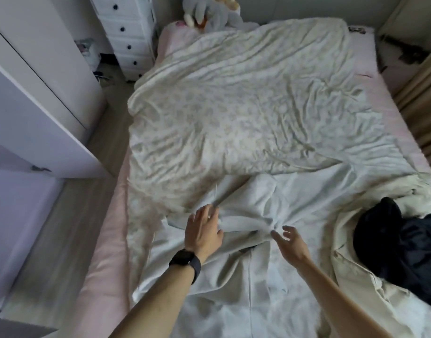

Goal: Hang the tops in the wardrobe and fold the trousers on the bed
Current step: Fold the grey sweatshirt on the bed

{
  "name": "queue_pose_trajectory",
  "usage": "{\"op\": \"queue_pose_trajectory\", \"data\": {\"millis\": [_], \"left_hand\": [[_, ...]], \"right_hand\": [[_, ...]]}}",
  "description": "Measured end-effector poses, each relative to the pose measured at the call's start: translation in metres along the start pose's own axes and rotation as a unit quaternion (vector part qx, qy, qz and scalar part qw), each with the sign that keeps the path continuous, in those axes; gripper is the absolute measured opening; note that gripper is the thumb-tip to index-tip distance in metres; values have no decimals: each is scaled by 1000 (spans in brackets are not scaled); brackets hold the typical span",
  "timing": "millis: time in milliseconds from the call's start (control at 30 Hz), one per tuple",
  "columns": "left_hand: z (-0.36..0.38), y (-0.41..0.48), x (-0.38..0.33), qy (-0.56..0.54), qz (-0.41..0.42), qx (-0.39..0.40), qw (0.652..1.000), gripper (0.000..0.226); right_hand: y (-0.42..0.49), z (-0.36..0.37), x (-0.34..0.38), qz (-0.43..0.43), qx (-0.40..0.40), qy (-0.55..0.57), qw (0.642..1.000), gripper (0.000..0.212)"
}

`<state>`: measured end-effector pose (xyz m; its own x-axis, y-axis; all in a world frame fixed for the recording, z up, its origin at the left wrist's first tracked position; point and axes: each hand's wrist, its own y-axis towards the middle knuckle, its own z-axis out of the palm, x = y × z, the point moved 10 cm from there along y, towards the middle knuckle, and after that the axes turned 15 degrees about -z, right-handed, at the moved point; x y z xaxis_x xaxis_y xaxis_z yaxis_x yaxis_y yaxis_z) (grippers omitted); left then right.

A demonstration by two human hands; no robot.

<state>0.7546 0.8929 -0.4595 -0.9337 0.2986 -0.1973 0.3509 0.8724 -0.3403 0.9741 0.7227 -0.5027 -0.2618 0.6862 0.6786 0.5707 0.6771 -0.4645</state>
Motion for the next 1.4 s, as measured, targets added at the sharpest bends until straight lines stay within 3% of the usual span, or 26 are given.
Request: {"op": "queue_pose_trajectory", "data": {"millis": [67,167,233,300,367,433,500,533,600,700,767,900,1000,1033,1100,1167,1233,1300,1400], "left_hand": [[16,22,-12,58,4,15,998,58],[39,43,-16,135,1,55,989,37],[37,46,-14,143,5,44,989,26],[21,49,-1,71,-25,12,997,26],[-1,60,35,-67,-123,-17,990,27],[-10,70,88,-184,-246,-21,951,28],[-11,80,141,-248,-342,-10,906,31],[-7,82,161,-256,-371,3,893,33],[-1,85,193,-244,-401,38,882,36],[20,84,204,-270,-390,101,875,43],[29,88,192,-320,-358,115,870,54],[44,98,185,-378,-346,117,851,67],[54,97,199,-401,-369,109,831,81],[57,96,204,-398,-375,106,830,71],[56,91,204,-394,-378,128,828,28],[54,89,199,-403,-357,155,828,15],[29,87,200,-388,-328,112,854,30],[5,86,201,-349,-315,58,881,32],[-49,63,194,-331,-277,-2,902,12]], "right_hand": [[20,8,-3,22,7,35,999,75],[48,22,-6,75,-4,108,991,91],[62,22,-4,117,-36,140,983,75],[81,14,4,120,-86,153,977,48],[104,17,45,65,-89,216,970,28],[117,33,119,-38,-10,327,944,10],[110,51,193,-121,128,380,908,23],[107,54,211,-147,170,369,902,28],[114,57,218,-162,178,311,919,24],[137,56,176,-138,87,189,968,17],[153,58,150,-160,54,3,986,18],[172,87,127,-182,117,-204,955,34],[189,100,149,-245,93,-287,921,54],[197,110,157,-263,106,-318,905,63],[212,131,162,-257,160,-377,876,75],[223,143,153,-213,217,-412,859,77],[219,144,149,-190,244,-436,845,63],[210,133,161,-204,231,-393,867,41],[174,80,189,-240,180,-274,914,17]]}}
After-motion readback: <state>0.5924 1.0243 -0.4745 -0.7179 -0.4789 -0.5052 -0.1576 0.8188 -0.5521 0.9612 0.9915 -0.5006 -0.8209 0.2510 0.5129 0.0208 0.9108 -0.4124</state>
